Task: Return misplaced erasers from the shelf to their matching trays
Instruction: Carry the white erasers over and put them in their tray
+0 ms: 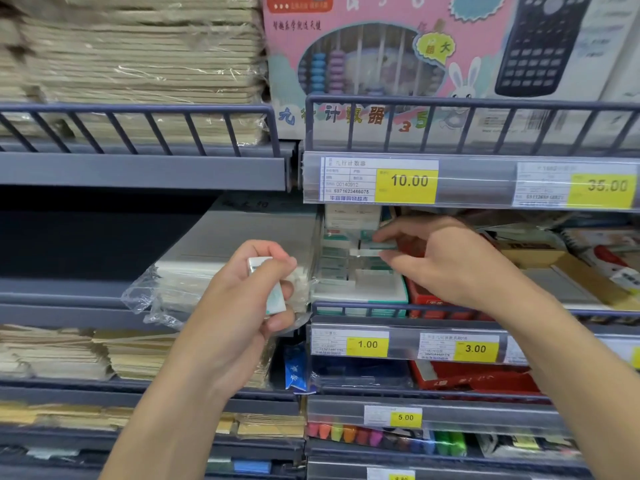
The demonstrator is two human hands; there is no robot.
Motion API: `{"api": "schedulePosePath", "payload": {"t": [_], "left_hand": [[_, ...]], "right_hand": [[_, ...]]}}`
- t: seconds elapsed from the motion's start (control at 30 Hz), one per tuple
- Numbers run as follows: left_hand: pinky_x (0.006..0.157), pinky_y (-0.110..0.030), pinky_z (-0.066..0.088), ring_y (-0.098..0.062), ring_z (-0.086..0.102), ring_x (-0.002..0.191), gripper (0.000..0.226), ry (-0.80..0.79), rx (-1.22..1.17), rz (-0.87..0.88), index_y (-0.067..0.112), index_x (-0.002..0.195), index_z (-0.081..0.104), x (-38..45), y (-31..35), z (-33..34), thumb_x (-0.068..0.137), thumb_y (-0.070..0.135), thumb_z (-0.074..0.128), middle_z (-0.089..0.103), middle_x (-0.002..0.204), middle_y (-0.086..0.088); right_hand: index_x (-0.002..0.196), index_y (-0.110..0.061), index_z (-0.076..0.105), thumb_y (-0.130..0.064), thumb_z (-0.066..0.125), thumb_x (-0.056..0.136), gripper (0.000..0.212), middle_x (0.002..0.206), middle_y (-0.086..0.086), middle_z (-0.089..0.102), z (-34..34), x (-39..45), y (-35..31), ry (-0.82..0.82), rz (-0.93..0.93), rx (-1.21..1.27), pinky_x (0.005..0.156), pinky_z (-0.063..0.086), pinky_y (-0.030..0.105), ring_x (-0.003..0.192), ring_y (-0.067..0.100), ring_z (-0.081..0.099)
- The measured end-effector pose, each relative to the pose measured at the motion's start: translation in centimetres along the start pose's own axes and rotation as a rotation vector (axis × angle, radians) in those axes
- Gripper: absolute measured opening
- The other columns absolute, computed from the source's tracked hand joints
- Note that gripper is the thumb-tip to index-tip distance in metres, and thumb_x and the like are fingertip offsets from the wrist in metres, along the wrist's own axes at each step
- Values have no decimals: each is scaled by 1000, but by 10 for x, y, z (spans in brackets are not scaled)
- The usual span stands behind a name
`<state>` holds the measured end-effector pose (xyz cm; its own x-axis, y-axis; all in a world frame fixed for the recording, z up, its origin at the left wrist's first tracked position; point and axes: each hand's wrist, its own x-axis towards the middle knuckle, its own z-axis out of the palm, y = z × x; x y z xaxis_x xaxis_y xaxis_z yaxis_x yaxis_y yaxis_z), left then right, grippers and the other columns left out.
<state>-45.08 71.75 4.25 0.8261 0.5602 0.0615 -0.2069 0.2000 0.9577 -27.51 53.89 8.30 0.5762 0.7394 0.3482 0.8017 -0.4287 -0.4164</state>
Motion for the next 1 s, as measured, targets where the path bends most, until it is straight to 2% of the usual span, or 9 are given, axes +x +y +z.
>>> {"api": "schedulePosePath", "payload": {"t": [0.07,0.13,0.2,0.33,0.47,0.67,0.83,0.9,1.0], "left_hand": [[41,-22,36,-11,46,64,24,-13,-44,-8,23,81,69,1,-1,0,91,3,60,55,71,3],[43,-24,39,-13,47,65,25,-32,-91,-16,21,84,73,2,-1,1,81,3,56,55,83,-2],[45,-26,41,-15,48,70,32,-50,-130,-25,19,88,76,2,-1,2,71,4,54,50,94,-7],[49,-26,44,-17,52,74,35,-59,-138,-22,22,96,79,4,-1,1,74,4,58,59,88,-5],[52,-25,49,-14,60,68,28,-52,-130,-26,25,106,77,4,-2,-2,95,3,64,68,79,-4],[51,-24,51,-14,67,75,27,-43,-137,11,21,118,70,2,-1,-2,93,11,67,74,94,-11],[50,-24,49,-18,65,77,32,-46,-73,31,24,116,68,0,-1,-1,85,25,73,76,101,-15],[49,-24,48,-20,61,74,27,-58,-34,39,26,113,67,-1,-1,0,87,29,73,76,101,-15],[46,-21,44,-16,57,62,25,-75,25,48,26,110,66,-2,0,2,88,37,71,76,92,-12]], "right_hand": [[111,-33,70,-31,65,94,19,85,-31,65,0,5,8,-37,17,-93,65,35,0,75,-6,55],[114,-30,71,-29,63,93,22,104,-17,65,2,10,13,-98,11,-174,72,36,7,89,3,54],[114,-30,71,-28,62,93,23,110,-12,63,5,14,15,-169,20,-229,78,36,16,95,7,52],[114,-32,69,-28,60,93,23,108,-10,61,12,23,16,-261,30,-301,84,34,21,105,11,42],[112,-35,69,-28,63,92,22,89,-19,47,16,35,14,-321,48,-296,84,31,25,105,11,31],[103,-35,72,-26,72,87,18,108,-5,53,23,44,12,-368,58,-360,92,37,25,107,11,30],[90,-33,73,-39,63,91,11,93,-10,56,15,39,-1,-383,20,-459,83,39,28,102,17,43],[96,-35,71,-45,60,92,15,95,-12,61,14,30,-7,-271,-58,-352,78,41,24,97,14,52],[122,-44,63,-43,66,91,32,105,-20,68,15,14,-24,-170,-149,209,73,46,14,90,1,62]]}}
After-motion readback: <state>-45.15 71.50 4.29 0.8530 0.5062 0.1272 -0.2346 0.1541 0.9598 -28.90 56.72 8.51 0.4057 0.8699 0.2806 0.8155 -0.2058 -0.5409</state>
